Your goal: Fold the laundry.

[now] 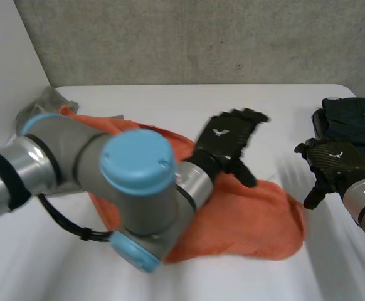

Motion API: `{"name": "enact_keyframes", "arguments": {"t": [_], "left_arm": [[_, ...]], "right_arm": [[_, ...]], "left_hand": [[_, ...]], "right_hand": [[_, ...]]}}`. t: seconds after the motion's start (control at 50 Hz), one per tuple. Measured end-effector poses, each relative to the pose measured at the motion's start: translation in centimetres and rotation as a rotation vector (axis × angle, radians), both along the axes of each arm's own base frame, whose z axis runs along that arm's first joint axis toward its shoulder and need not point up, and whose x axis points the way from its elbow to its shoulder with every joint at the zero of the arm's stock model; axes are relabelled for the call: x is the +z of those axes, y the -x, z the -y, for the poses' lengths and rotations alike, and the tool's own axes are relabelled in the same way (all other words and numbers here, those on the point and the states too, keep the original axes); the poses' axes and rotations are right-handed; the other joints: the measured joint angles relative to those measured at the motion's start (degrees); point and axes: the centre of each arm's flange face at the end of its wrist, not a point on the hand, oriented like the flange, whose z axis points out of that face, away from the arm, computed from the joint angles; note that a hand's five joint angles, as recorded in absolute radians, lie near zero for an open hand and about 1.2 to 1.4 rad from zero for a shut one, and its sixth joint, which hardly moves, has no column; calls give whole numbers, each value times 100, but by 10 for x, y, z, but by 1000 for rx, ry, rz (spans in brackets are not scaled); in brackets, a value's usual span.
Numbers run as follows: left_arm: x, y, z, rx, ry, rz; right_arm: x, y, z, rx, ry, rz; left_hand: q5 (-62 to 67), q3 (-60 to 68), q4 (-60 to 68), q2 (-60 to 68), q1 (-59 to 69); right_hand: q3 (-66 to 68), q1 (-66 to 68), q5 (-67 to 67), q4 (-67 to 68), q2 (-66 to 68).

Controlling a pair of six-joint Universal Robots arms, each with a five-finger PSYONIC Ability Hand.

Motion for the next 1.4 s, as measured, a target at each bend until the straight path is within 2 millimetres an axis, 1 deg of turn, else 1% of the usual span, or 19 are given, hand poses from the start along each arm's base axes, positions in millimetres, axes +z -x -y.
{"name": "enact_keyframes", "arguments": {"t": [0.06,0.08,0.14,0.26,0.4,0.52,0.62,0.7,0.72,0.74,0.8,0.94,1.04,1.16,1.22,1.24,1.28,1.3,1.4], "left_arm": [[9,-29,29,92,22,44],[9,-29,29,92,22,44],[21,-68,59,200,76,109],[24,-109,87,279,156,229],[9,-164,125,314,209,410],[1,-181,135,324,178,436],[-4,-182,132,321,152,434],[-6,-181,129,316,142,431],[-6,-181,128,316,140,429],[-6,-181,128,316,140,428],[-4,-181,127,318,139,422],[2,-182,127,327,144,408],[9,-186,124,337,151,400],[10,-192,119,346,149,403],[9,-193,117,346,146,405],[6,-194,115,344,138,411],[6,-194,115,344,135,412],[2,-195,114,341,126,417],[-5,-194,113,334,111,429]], "right_arm": [[0,-1,0,6,-2,0],[0,-1,0,6,-2,0],[1,-2,-2,14,-3,-5],[5,-8,-10,48,-21,-10],[3,-44,-67,269,-168,8],[-16,-69,-94,371,-227,40],[-37,-80,-101,389,-259,36],[-52,-84,-98,370,-265,8],[-56,-85,-95,356,-258,-3],[-57,-85,-93,351,-255,-5],[-62,-84,-84,309,-224,-23],[-50,-76,-66,236,-123,-49],[-23,-45,-30,139,12,-154],[1,-3,30,36,143,-321],[3,1,39,28,160,-343],[7,6,65,16,200,-384],[7,6,71,14,208,-390],[8,5,88,11,231,-402],[2,-2,120,11,267,-405]], "left_hand": [[0,0,0,-7,0],[0,0,0,-7,0],[0,0,0,-7,0],[0,0,0,-7,0],[1,0,0,-7,0],[0,0,0,-7,0],[0,0,0,-7,0],[0,0,0,-7,0],[0,0,0,-7,0],[0,0,0,-7,0],[0,0,0,-7,0],[0,0,0,-7,0],[0,0,0,-7,0],[0,0,0,-7,0],[0,0,0,-7,0],[0,0,0,-7,0],[0,0,0,-7,0],[0,0,0,-7,0],[2,0,1,-6,0]], "right_hand": [[0,0,0,0,0],[0,0,0,0,0],[0,0,0,0,0],[0,0,0,0,0],[0,0,0,0,0],[8,0,1,0,5],[68,23,65,17,22],[1474,1208,1318,1340,1417],[3067,2663,2818,2931,3061],[3067,2663,2818,2931,3061],[5354,4184,5074,5241,5354],[5536,4247,5274,5442,5447],[5536,4247,5275,5445,5447],[5541,4379,5275,5449,5447],[5541,4379,5275,5449,5447],[5544,4389,5275,5450,5447],[5544,4400,5275,5450,5447],[5544,4418,5275,5450,5447],[5544,4447,5275,5452,5447]]}}
